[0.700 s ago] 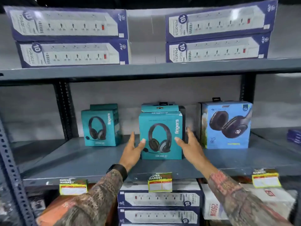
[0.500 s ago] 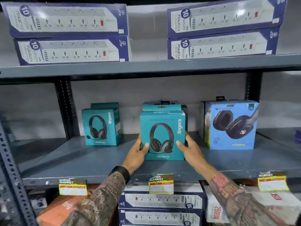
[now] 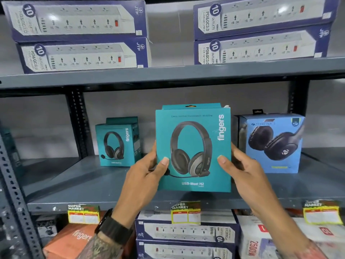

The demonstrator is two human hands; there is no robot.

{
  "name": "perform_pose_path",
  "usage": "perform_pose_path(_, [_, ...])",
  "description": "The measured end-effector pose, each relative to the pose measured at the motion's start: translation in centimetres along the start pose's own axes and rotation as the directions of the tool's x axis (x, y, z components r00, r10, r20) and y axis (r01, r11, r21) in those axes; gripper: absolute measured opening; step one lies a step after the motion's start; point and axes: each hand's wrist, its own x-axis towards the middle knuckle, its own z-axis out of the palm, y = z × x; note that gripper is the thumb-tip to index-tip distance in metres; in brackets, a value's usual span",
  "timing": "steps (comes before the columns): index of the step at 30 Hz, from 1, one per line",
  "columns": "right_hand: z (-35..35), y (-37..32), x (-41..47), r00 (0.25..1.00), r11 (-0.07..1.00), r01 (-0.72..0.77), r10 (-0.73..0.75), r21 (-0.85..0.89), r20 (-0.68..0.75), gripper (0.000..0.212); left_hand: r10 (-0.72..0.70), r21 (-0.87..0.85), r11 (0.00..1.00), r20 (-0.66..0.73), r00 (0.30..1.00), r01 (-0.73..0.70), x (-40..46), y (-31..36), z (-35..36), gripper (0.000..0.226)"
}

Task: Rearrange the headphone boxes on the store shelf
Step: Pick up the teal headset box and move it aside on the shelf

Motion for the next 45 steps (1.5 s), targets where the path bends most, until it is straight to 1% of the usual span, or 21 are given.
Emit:
perform_pose_path(3, [0.0,-0.2,0.0,1.000,1.000,-0.012,0.012,0.007,0.007,0.053,0.001,0.051,0.999,-0.017,1.000,0.000,-0.1,0.0,0.2,0.052])
perform_pose_path(6, [0.9,0.5,0.2,0.999,0.999,-0.036,0.035,0.008,0.024,0.066,-0.027,0.067,0.997,-0.035,0.999,0.030,-0.2,-1.0,-0.2,0.053])
perform_pose_path(7, [1.4,0.8,0.3,0.999,0.999,-0.043,0.044,-0.009,0.030,0.067,-0.043,0.063,0.997,-0.046,0.998,0.046,-0.4,-1.6,-0.4,0.053])
perform_pose_path(9, [3.7,1.5,0.8,0.997,0.997,-0.043,0.047,-0.059,0.059,0.062,-0.083,0.055,0.995,-0.091,0.992,0.088,-0.3,-3.2,-2.0,0.055])
perform_pose_path(12, [8.7,2.2,2.0,0.993,0.990,-0.011,0.028,-0.139,0.118,0.065,-0.138,0.004,0.990,-0.114,0.984,0.140,0.2,-6.0,-5.8,0.056])
perform_pose_path(15, [14.8,2.8,3.9,0.988,0.981,0.006,0.024,-0.193,0.154,0.066,-0.188,-0.058,0.982,-0.134,0.973,0.182,1.4,-8.9,-10.3,0.052])
perform_pose_path(17, [19.1,3.1,5.5,0.987,0.976,0.012,0.023,-0.219,0.159,0.061,-0.192,-0.090,0.979,-0.153,0.969,0.180,2.6,-10.9,-13.2,0.054])
perform_pose_path(20, [24.9,3.9,7.5,0.986,0.965,-0.001,0.044,-0.261,0.161,0.050,-0.255,-0.149,0.962,-0.174,0.951,0.230,5.0,-14.4,-17.0,0.054])
perform_pose_path(23, [28.5,5.6,9.3,0.979,0.961,-0.049,0.100,-0.274,0.176,0.044,-0.308,-0.187,0.943,-0.171,0.936,0.276,7.1,-17.6,-18.8,0.053])
perform_pose_path(25, [29.8,6.6,10.5,0.974,0.954,-0.062,0.123,-0.292,0.192,0.044,-0.328,-0.204,0.934,-0.167,0.930,0.293,8.2,-18.9,-19.2,0.057])
perform_pose_path(27, [30.8,7.3,11.3,0.974,0.949,-0.080,0.140,-0.304,0.178,0.046,-0.323,-0.193,0.937,-0.149,0.935,0.292,9.0,-19.7,-19.6,0.060])
perform_pose_path(31, [31.9,8.4,11.8,0.975,0.941,-0.108,0.164,-0.319,0.153,0.046,-0.321,-0.184,0.938,-0.133,0.938,0.295,10.0,-20.0,-19.6,0.055])
perform_pose_path(35, [32.2,8.7,11.7,0.976,0.940,-0.101,0.157,-0.326,0.151,0.053,-0.329,-0.187,0.935,-0.135,0.935,0.302,9.9,-20.4,-19.7,0.064])
perform_pose_path(37, [32.1,8.8,11.6,0.972,0.939,-0.093,0.158,-0.332,0.173,0.055,-0.340,-0.174,0.933,-0.139,0.930,0.315,9.8,-20.5,-19.7,0.063])
perform_pose_path(39, [31.7,8.7,11.4,0.964,0.937,-0.095,0.172,-0.336,0.205,0.063,-0.356,-0.172,0.928,-0.148,0.923,0.331,9.5,-20.3,-19.7,0.060])
perform_pose_path(41, [30.8,8.7,11.1,0.958,0.941,-0.105,0.182,-0.323,0.220,0.076,-0.368,-0.196,0.922,-0.167,0.915,0.335,9.1,-19.8,-19.6,0.065])
perform_pose_path(43, [29.0,8.4,10.7,0.965,0.951,-0.076,0.145,-0.299,0.216,0.082,-0.372,-0.216,0.921,-0.244,0.896,0.323,8.3,-18.9,-19.3,0.072])
perform_pose_path(44, [27.7,8.2,10.5,0.972,0.958,-0.046,0.109,-0.285,0.208,0.082,-0.358,-0.184,0.932,-0.325,0.875,0.313,7.9,-18.3,-18.9,0.073])
perform_pose_path(45, [26.2,8.1,10.2,0.979,0.963,-0.013,0.067,-0.270,0.194,0.081,-0.319,-0.108,0.947,-0.422,0.849,0.302,7.5,-17.6,-18.4,0.072])
